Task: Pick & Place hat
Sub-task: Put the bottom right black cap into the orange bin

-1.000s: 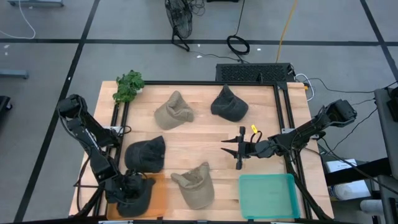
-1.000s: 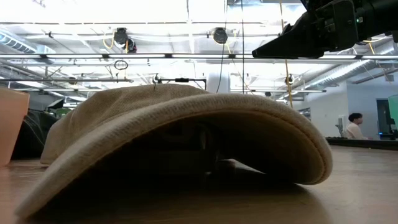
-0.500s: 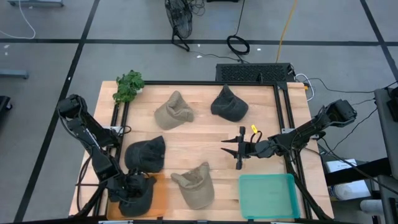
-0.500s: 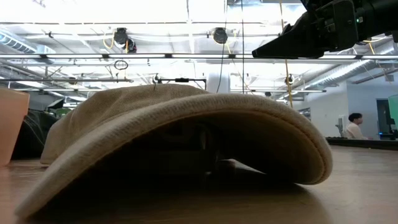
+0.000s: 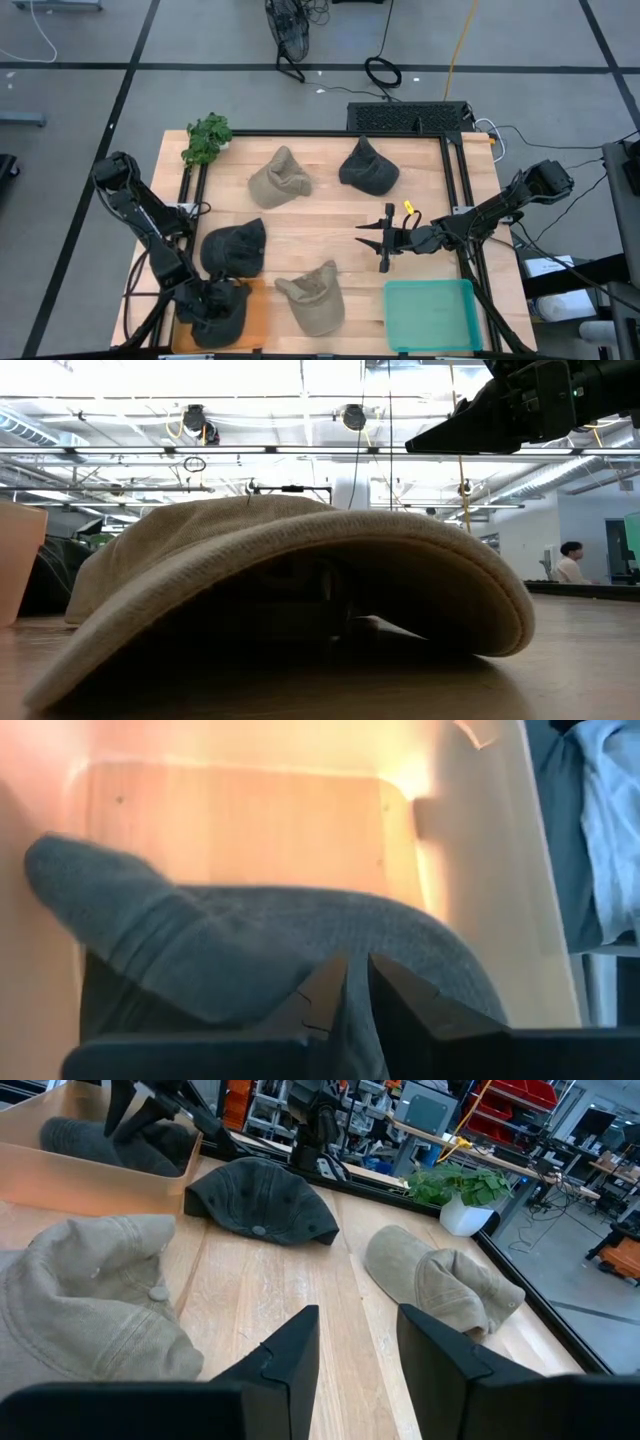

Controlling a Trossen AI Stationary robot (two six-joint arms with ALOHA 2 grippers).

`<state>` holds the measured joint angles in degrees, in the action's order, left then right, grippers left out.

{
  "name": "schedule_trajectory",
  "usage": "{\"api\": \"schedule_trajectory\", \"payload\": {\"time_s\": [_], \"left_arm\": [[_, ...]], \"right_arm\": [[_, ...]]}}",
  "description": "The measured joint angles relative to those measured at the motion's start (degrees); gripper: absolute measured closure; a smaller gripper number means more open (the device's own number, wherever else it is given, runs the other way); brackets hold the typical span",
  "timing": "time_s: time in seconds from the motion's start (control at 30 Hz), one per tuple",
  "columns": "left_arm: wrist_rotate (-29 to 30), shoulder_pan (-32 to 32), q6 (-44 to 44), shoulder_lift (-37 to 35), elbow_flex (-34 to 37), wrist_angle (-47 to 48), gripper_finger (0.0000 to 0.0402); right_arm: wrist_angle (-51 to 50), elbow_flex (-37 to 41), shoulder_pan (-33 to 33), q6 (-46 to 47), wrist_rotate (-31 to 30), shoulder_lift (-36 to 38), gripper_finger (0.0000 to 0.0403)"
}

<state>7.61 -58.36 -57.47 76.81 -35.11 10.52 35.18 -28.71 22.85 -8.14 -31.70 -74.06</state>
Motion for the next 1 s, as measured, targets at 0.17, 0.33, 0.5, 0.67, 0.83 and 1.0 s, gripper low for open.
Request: {"api": "schedule_trajectory", "payload": {"time_s": [0.17,0.33,0.5,0.67,0.83,1.0], "left_arm": [[-2.15,0.17,0.33,-0.01,0.0,-1.62,0.035],[-3.12,0.17,0.35,-0.01,0.0,-1.16,0.035],[-3.06,0.17,0.43,-0.01,0.0,-1.14,0.035],[0.19,0.15,2.75,-0.01,0.0,-1.16,0.035],[2.56,0.17,5.23,-0.01,0.0,-1.16,0.035],[2.96,0.17,5.3,-0.01,0.0,-1.16,0.035]], "right_arm": [[0.0,0.0,0.0,0.0,0.0,0.0,0.0289],[0.0,0.0,-0.02,0.04,0.0,0.0,0.0289],[0.02,0.02,0.0,0.13,0.0,0.0,0.0289],[0.07,0.02,-0.01,0.15,0.0,0.0,0.0289],[0.07,0.02,-0.02,0.15,0.0,0.0,0.0289],[0.11,0.02,-0.02,0.15,0.0,0.0,0.0289]]}}
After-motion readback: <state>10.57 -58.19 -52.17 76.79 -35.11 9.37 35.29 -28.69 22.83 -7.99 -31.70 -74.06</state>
